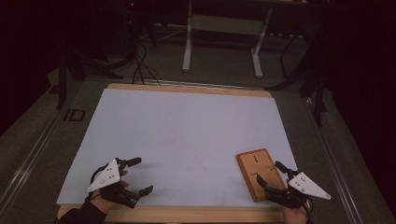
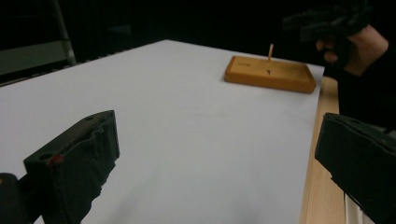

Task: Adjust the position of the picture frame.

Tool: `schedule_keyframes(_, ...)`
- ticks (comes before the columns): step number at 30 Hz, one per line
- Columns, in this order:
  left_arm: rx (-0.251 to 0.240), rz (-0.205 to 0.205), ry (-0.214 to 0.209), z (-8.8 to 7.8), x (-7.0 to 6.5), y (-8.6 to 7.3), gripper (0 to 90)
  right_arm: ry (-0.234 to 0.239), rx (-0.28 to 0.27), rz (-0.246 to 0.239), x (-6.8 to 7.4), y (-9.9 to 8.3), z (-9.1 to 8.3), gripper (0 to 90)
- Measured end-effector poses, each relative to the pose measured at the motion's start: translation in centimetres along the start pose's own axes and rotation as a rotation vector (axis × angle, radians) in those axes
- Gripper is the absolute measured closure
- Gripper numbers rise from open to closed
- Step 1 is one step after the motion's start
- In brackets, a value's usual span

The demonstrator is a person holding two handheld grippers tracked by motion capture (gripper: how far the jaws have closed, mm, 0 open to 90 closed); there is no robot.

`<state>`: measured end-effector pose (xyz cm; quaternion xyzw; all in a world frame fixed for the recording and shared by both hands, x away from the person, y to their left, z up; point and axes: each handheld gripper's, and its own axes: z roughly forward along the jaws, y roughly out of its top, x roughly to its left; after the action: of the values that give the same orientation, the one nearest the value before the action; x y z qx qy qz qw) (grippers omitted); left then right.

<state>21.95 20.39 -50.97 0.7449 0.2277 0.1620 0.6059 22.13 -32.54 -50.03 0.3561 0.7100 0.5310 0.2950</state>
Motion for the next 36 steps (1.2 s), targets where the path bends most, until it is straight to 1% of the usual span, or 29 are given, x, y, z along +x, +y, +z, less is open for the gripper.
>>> schedule_keyframes(4,-0.011,-0.009,0.005,-0.1,0.2,0.0,0.3,-0.002,0.011,-0.015,0.0,0.1,0.0,13.7)
schedule_keyframes(7,-0.009,-0.002,0.008,0.0,0.1,-0.1,0.3,0.003,0.034,-0.038,0.2,0.2,0.1,13.4)
schedule_keyframes(10,-0.015,0.005,0.003,0.0,0.0,0.0,0.3,0.022,0.059,-0.065,0.2,0.4,0.5,13.3)
schedule_keyframes(12,-0.016,0.004,0.000,0.0,0.1,0.0,0.3,0.037,0.066,-0.060,0.1,0.4,0.6,13.4)
schedule_keyframes(18,-0.030,0.003,-0.005,0.0,0.1,0.0,0.3,0.054,0.070,-0.075,-0.4,0.6,1.0,13.5)
schedule_keyframes(21,-0.030,0.001,-0.006,0.0,0.1,0.0,0.3,0.078,0.071,-0.068,-0.7,0.9,1.1,13.5)
schedule_keyframes(23,-0.028,-0.001,-0.006,0.0,0.1,0.0,0.4,0.081,0.076,-0.066,-0.9,1.0,1.1,12.7)
schedule_keyframes(25,-0.028,-0.002,-0.007,0.0,0.1,0.0,0.3,0.104,0.075,-0.040,-1.2,1.1,1.1,11.2)
schedule_keyframes(26,-0.026,-0.003,-0.008,0.0,0.1,0.0,0.3,0.089,0.079,-0.038,-1.4,1.2,1.2,11.0)
schedule_keyframes(27,-0.024,-0.005,-0.009,0.0,0.1,0.0,0.3,0.088,0.070,-0.029,-1.6,1.2,1.1,10.7)
schedule_keyframes(28,-0.023,-0.005,-0.009,0.0,0.1,0.0,0.3,0.110,0.068,-0.021,-1.9,1.2,1.1,10.4)
schedule_keyframes(29,-0.025,-0.004,-0.009,0.1,0.1,0.0,0.3,0.103,0.077,-0.019,-2.1,1.2,1.2,10.5)
schedule_keyframes(31,-0.025,-0.005,-0.009,0.1,0.1,0.0,0.4,0.093,0.106,-0.022,-2.7,1.0,1.4,13.8)
schedule_keyframes(32,-0.024,-0.003,-0.009,0.1,0.0,0.0,0.3,0.088,0.119,-0.024,-3.0,0.8,1.5,14.0)
schedule_keyframes(33,-0.024,-0.003,-0.009,0.1,0.0,0.0,0.3,0.088,0.119,-0.024,-3.0,0.8,1.5,14.0)
schedule_keyframes(34,-0.024,-0.003,-0.009,0.1,0.0,0.0,0.3,0.088,0.134,-0.017,-3.3,0.6,1.6,14.0)
schedule_keyframes(35,-0.021,-0.001,-0.010,0.1,0.0,0.0,0.3,0.073,0.152,-0.011,-3.9,0.2,1.9,20.9)
schedule_keyframes(36,-0.021,0.000,-0.009,0.1,0.0,0.0,0.4,0.069,0.159,-0.010,-4.1,0.1,1.9,22.5)
